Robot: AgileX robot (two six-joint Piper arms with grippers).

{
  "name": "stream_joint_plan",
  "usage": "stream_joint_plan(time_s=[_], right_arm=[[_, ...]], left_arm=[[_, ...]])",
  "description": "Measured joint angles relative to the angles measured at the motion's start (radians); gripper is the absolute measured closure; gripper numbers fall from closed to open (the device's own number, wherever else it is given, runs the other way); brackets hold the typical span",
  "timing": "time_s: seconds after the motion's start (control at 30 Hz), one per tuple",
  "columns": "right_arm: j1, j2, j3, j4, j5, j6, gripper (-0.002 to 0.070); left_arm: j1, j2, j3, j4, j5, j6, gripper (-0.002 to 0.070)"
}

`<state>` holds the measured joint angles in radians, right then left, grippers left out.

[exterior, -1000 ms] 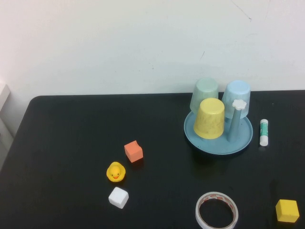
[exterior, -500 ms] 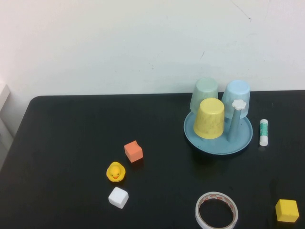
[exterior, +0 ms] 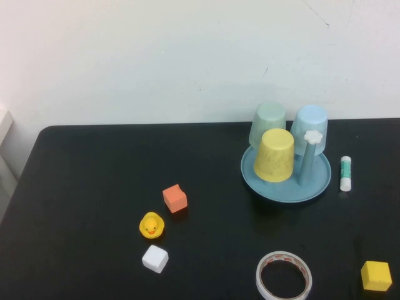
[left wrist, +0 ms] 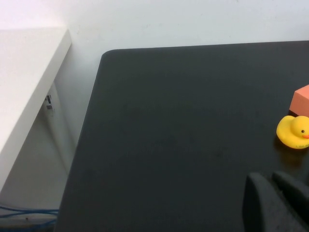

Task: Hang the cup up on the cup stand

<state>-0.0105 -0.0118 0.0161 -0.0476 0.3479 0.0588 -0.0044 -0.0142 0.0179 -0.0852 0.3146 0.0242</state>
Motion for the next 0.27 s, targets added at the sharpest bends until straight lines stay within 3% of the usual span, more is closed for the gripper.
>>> stream_joint_plan(time_s=[0.27], right_arm=[[0.0, 0.0, 0.0, 0.002, 0.002, 0.004, 0.0678]], left_arm=[[0.0, 0.0, 0.0, 0.0, 0.0, 0.0, 0.0676]])
